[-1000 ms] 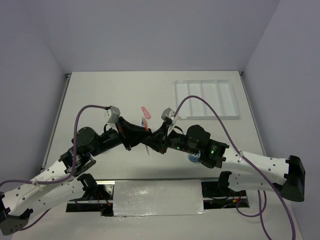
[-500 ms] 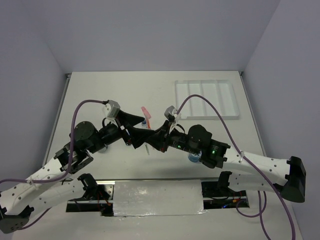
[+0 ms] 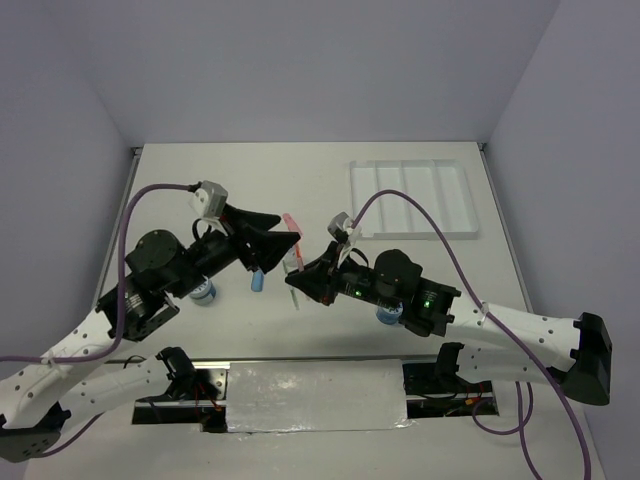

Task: Sort the stationery into containers
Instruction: Close the pen cap on the pen, then place the pen in the storage box, then pick up the pen from the center of the board, then place the pen cap at the center of the board.

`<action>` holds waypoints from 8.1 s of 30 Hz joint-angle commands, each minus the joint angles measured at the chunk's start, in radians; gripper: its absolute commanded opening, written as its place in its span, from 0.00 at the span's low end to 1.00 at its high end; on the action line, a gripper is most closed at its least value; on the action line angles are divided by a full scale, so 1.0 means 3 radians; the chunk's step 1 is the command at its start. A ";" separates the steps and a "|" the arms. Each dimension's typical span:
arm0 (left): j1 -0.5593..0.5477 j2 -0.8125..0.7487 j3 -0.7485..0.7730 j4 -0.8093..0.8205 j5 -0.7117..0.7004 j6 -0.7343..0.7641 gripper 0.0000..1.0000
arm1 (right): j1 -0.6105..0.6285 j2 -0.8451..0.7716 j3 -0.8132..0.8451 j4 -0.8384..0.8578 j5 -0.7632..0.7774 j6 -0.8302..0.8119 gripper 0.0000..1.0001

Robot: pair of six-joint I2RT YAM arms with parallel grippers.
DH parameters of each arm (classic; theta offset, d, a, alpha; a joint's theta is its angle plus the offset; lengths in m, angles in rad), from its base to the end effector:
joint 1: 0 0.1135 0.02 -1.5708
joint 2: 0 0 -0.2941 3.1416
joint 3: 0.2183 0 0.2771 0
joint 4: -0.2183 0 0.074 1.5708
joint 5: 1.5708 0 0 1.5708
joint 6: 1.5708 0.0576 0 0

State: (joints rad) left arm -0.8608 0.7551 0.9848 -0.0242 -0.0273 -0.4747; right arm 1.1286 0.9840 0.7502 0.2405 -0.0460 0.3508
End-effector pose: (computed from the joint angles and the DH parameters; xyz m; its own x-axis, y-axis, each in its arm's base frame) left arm 0.1214 -0.1388 0.4619 -0.2202 -0.4447 -0.8682 0.7196 0.5268 -0.4524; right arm 0.1113 0.2413 0.3550 -0.3143 0.1383 -0.9392 -0.8673 0.3603 0.3434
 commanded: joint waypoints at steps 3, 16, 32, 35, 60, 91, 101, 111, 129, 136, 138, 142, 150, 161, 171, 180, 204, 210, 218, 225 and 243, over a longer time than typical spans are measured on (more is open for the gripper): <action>-0.0015 0.0106 0.0000 0.0254 0.0152 -0.0048 0.74 | -0.0004 0.0008 0.0179 -0.0024 -0.0036 -0.0019 0.00; -0.0015 0.0157 -0.0112 0.0321 0.0260 -0.0085 0.33 | -0.0004 0.0049 0.0215 -0.0045 -0.0077 -0.0009 0.00; -0.0015 0.0239 -0.0286 0.0255 0.0382 -0.0151 0.00 | -0.0299 0.0151 0.0954 -0.0239 -0.0010 -0.0218 0.00; -0.0015 0.0254 -0.0460 0.0321 0.0469 -0.0258 0.00 | -0.0494 0.0273 0.1298 -0.0316 -0.0138 -0.0233 0.00; -0.0444 0.0132 -0.0585 -0.0128 -0.0537 -0.0448 0.00 | -0.0807 0.0392 0.1050 -0.0021 -0.0450 -0.0198 0.00; -0.0424 -0.0165 0.0599 -0.3329 -0.2410 -0.1194 0.99 | -0.2417 0.2819 0.2709 -0.2646 0.0767 -0.0075 0.03; -0.0424 -0.0139 0.0384 -0.3382 -0.2226 -0.1097 0.99 | -0.2647 0.3735 0.3298 -0.2908 0.0732 -0.0152 0.11; -0.0424 -0.0175 0.0154 -0.3192 -0.2016 -0.0995 0.99 | -0.2678 0.3741 0.3324 -0.2873 0.0486 -0.0208 0.66; -0.0439 0.1271 -0.0317 -0.2031 -0.1668 -0.1971 0.97 | -0.1497 0.0940 0.1279 -0.2499 0.0838 0.0226 0.67; -0.0459 0.2125 -0.0006 -0.2057 -0.1775 -0.2590 0.89 | -0.1226 0.0285 0.0711 -0.2622 0.1114 0.0487 0.66; -0.0465 0.2391 0.0061 -0.2077 -0.1801 -0.2768 0.86 | -0.1200 0.0101 0.0578 -0.2642 0.1140 0.0523 0.66; -0.0470 0.2785 0.0306 -0.2103 -0.1862 -0.2892 0.82 | -0.1200 -0.0110 0.0486 -0.2704 0.1135 0.0508 0.66; -0.0454 0.3332 0.0537 -0.2261 -0.2103 -0.3086 0.72 | -0.1190 -0.0391 0.0312 -0.2699 0.1043 0.0452 0.66; -0.0240 0.3363 0.0195 -0.1725 -0.1995 -0.2769 0.57 | -0.1180 -0.0299 0.0245 -0.2535 0.0879 0.0431 0.65; -0.0147 0.3353 -0.0046 -0.1540 -0.1832 -0.2738 0.26 | -0.1144 -0.0253 0.0307 -0.2520 0.0854 0.0426 0.65; -0.0239 0.2674 -0.0409 -0.1820 -0.1821 -0.2886 0.00 | -0.1144 -0.0162 0.0240 -0.2402 0.0787 0.0431 0.65; -0.0792 -0.0405 0.0113 -0.3074 -0.1816 -0.1061 0.00 | -0.0924 0.2334 0.0915 -0.2080 0.0904 0.0707 0.44; -0.0792 -0.0691 -0.0015 -0.3059 -0.1699 -0.0995 0.00 | -0.0924 0.2493 0.1043 -0.2141 0.0961 0.0677 0.44; -0.0792 -0.0763 -0.0031 -0.3049 -0.1689 -0.1000 0.00 | -0.0939 0.2605 0.1089 -0.2182 0.1022 0.0636 0.43; -0.0792 -0.0682 -0.0046 -0.3028 -0.1663 -0.0984 0.00 | -0.0970 0.2672 0.1084 -0.2131 0.0956 0.0610 0.33; -0.0792 -0.0656 -0.0796 -0.1412 -0.1249 -0.1138 0.00 | -0.0823 0.1221 0.0512 -0.1229 0.1302 0.1315 0.00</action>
State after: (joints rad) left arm -1.0958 0.5667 0.8181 -0.7406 -0.4725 -0.7959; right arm 0.8467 1.5597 0.9375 -0.3035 0.2214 0.6170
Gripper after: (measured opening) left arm 0.177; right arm 0.029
